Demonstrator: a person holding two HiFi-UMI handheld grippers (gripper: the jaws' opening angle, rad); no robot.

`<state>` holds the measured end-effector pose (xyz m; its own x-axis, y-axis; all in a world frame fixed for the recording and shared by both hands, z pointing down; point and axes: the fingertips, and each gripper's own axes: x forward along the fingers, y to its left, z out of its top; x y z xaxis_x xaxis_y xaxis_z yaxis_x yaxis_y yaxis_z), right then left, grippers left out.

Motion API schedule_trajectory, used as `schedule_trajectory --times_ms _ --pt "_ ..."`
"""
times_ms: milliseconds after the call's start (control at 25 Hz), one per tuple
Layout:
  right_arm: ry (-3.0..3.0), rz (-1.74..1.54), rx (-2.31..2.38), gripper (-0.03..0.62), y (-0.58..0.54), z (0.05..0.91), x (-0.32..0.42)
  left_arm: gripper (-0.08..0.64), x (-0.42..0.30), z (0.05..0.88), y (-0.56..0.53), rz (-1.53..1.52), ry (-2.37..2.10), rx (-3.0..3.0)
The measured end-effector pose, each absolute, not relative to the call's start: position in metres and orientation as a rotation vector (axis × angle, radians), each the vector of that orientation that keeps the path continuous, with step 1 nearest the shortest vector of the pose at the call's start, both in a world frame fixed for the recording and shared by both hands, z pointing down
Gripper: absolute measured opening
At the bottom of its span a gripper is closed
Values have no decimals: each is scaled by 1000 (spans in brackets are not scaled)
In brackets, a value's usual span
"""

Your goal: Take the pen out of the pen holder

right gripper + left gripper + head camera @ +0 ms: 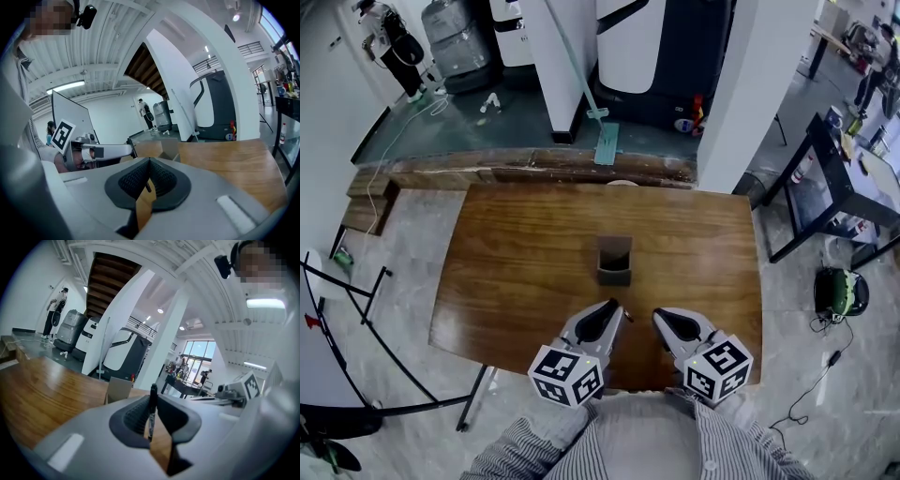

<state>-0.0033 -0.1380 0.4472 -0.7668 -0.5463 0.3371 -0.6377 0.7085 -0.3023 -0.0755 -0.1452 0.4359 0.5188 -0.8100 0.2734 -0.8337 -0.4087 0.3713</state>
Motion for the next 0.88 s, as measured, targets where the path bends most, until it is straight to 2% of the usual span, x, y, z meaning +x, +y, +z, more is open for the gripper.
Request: schedule_trajectory --times_ms 880 --pt "-2661 527 892 -1 -137 451 0 51 -74 419 -152 186 -1270 2428"
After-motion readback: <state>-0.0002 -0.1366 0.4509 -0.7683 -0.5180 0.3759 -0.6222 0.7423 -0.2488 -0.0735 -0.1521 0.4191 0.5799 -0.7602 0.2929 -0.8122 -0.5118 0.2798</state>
